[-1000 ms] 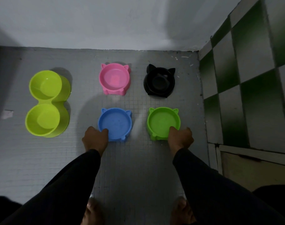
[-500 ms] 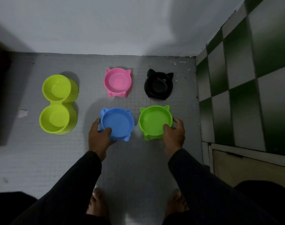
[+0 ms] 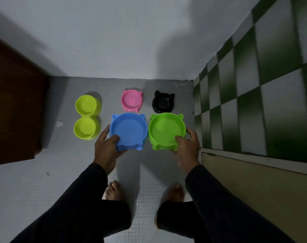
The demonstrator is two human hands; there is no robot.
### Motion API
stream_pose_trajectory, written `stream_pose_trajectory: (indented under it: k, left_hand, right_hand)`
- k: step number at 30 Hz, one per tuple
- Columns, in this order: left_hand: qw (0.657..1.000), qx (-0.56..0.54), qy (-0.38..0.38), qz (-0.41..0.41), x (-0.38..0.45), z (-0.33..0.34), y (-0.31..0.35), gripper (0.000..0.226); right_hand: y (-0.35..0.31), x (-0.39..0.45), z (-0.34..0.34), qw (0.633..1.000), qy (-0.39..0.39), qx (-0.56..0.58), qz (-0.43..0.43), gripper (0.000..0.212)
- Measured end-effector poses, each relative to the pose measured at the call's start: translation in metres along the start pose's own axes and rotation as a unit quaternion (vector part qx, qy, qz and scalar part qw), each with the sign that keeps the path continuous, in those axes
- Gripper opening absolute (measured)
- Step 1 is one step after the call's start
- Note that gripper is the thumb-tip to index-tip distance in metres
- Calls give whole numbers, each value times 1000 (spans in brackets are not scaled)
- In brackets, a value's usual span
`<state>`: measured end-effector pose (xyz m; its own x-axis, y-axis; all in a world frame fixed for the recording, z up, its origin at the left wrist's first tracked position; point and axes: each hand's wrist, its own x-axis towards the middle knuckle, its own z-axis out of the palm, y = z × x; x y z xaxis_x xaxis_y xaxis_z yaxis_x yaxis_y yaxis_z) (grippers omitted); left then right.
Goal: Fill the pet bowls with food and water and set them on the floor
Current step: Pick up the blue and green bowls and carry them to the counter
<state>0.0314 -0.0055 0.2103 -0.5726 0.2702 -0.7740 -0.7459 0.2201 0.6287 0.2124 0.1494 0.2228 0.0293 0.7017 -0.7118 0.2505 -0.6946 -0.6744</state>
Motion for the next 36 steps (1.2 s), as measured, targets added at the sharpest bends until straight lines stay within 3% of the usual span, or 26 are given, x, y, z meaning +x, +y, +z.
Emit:
stream_pose_trajectory:
  k: [9,20,36]
  left_hand:
    - [998,-29,-47,43,-161,12,126,56]
    - [987,-62,-82,127,-332,7,267,52]
    - [956,-99,-163,223,-449,17,404,44]
  right_hand:
    - [-131,-154,-40,994,-16,102,-20,48]
    - [-267,-320,-72,979,-59,150,-122,43]
    - [-400,-451,-103,939,-107,216,-244,31]
